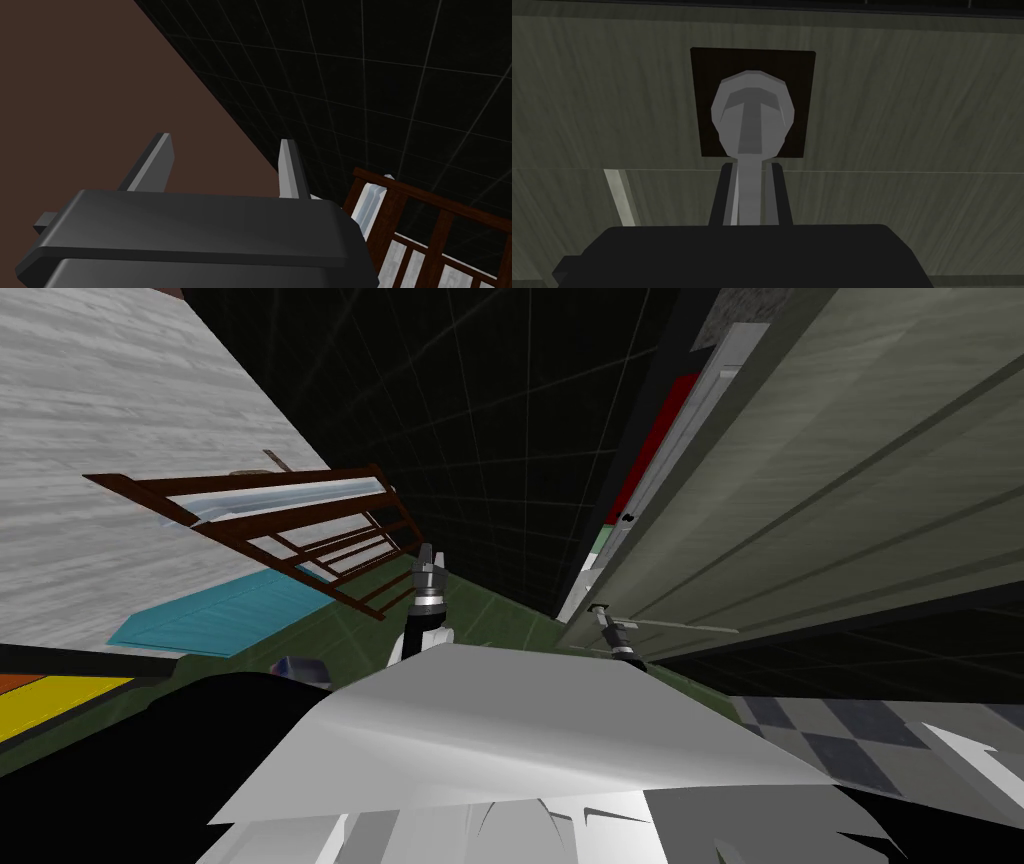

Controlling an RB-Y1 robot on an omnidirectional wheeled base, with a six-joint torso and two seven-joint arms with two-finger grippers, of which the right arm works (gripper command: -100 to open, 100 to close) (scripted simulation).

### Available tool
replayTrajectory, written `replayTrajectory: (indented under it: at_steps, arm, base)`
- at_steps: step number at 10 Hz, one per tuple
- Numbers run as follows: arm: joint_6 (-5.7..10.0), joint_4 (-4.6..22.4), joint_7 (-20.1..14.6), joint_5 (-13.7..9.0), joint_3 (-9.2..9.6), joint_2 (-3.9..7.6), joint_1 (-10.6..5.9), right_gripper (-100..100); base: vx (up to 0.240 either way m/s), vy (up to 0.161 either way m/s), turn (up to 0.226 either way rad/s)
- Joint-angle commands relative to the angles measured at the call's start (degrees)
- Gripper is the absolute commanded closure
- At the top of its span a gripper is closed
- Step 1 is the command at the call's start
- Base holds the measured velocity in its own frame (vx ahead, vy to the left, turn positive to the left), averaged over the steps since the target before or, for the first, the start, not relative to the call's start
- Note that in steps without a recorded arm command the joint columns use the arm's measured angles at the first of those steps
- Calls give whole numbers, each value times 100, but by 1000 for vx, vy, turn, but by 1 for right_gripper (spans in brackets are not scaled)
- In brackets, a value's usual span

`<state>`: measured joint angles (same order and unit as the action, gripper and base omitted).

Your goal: Pull the door open

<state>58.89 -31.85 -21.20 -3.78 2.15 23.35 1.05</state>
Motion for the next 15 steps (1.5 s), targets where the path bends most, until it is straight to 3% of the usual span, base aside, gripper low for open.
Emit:
replayTrajectory:
  at_steps: [1,3,4,5,7,11,14,15]
  arm:
    - [184,105,-105,40,70,71,41,100]
    - [276,76,-183,73,129,132,123,100]
    - [209,81,-142,65,116,92,94,100]
    - [389,149,-215,85,165,153,171,100]
    - [508,188,-262,96,194,199,222,100]
    - [896,317,-411,129,287,349,388,100]
    - [1019,358,-459,139,317,397,441,100]
    - [944,341,-440,148,326,361,439,100]
  base:
    - [-177,-62,101]
    - [-151,-42,68]
    - [-83,-20,22]
    - [-141,-63,240]
    - [-200,-77,144]
    - [-228,-77,174]
    - [-138,-51,69]
    - [-55,-20,26]
